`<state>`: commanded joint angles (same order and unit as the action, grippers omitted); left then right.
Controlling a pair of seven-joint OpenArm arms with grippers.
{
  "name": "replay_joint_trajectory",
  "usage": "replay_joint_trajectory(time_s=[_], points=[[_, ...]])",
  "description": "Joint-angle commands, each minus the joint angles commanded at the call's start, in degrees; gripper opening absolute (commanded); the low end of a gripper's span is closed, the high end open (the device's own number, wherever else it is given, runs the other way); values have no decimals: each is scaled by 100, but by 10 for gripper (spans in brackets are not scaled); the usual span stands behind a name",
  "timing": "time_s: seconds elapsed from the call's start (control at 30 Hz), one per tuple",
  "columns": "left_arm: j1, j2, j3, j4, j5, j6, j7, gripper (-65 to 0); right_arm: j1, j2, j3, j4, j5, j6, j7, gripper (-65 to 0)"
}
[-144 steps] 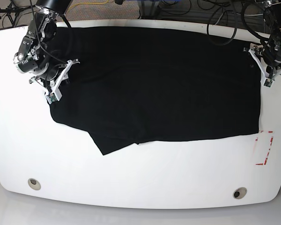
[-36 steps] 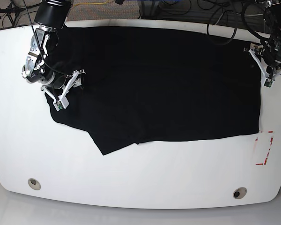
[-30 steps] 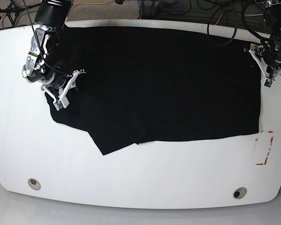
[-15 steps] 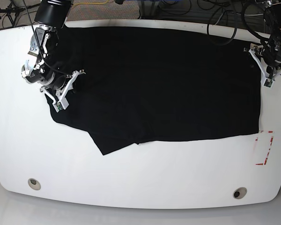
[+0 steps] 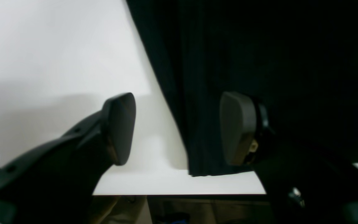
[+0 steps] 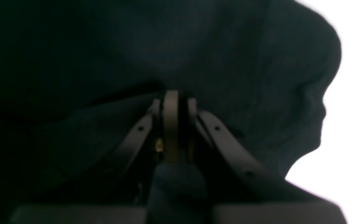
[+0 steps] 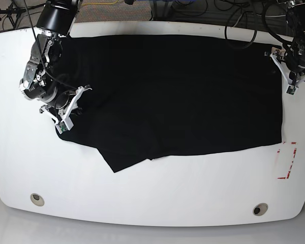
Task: Fold the T-shirt properly
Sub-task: 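Slide the right gripper down the shirt's side toward the hem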
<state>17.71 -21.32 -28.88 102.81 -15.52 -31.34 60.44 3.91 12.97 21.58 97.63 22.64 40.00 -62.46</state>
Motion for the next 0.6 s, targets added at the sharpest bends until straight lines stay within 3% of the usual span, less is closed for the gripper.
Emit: replay_joint_trajectory(time_s=[0.6], points=[[18,0,0,0,0,0,0,-247,220,-114,-396,-9,-9,0,44,-650]])
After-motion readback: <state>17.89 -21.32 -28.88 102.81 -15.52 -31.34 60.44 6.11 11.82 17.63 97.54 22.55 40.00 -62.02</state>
